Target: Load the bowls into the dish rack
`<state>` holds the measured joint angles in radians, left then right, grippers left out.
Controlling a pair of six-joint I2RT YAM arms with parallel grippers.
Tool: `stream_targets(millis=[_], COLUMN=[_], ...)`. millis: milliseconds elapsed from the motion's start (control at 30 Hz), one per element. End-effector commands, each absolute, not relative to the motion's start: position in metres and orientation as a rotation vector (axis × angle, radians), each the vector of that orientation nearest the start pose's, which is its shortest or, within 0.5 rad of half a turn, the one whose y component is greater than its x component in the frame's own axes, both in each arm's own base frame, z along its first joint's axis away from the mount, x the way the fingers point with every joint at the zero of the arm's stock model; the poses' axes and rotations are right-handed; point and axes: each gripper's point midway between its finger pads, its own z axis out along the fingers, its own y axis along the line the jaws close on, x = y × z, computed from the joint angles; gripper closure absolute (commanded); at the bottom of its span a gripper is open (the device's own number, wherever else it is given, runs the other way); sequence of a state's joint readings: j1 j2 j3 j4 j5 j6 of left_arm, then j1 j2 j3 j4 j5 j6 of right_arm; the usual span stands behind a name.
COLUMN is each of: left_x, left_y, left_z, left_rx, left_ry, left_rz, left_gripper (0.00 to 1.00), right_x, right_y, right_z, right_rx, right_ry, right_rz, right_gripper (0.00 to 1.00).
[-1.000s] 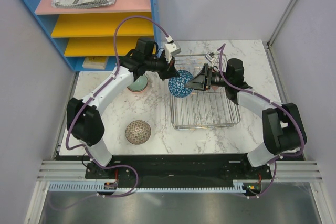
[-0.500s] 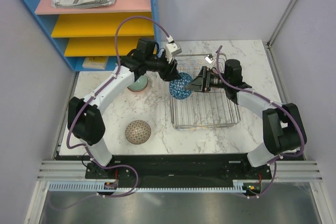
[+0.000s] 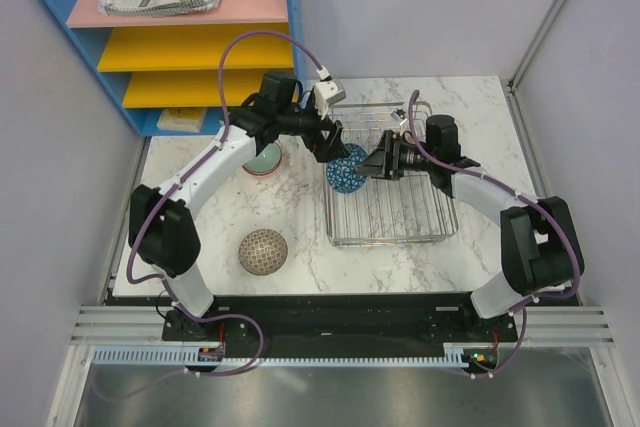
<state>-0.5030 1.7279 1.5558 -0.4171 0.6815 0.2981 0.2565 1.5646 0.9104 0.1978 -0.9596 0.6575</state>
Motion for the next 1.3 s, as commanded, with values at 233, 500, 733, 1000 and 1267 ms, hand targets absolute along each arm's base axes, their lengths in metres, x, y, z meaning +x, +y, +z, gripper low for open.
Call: stream_targets(millis=[233, 500, 733, 1000, 1267], left_x=[0.383, 0.377, 0.351, 0.325, 0.325], left_y=[-0.242, -0.161, -0.102, -0.072, -0.049], left_z=[0.264, 0.260, 0.242, 0.221, 0.199], left_rx=[0.978, 0.786, 0.669, 0.623, 0.533], left_ry=[1.803, 1.870, 1.913, 1.932, 1.989], left_rz=[-0.710, -0.598, -0.488, -0.422, -0.435], left_gripper=[0.00, 0.00, 0.00, 0.00, 0.00], right_x=[0.354, 0.394, 0.429, 0.444, 0.446], right_y=[0.235, 0.203, 0.164, 0.156, 0.163], right_z=[0.233, 0.248, 0.272, 0.263, 0.257], right_rx=[-0.353, -0.286, -0.189, -0.157, -0.218], right_ry=[2.018, 2.024, 1.983, 2.001, 1.996], right_rz=[1.265, 0.886, 0.546, 0.325, 0.104], right_gripper=[1.00, 1.00, 1.00, 1.00, 1.00])
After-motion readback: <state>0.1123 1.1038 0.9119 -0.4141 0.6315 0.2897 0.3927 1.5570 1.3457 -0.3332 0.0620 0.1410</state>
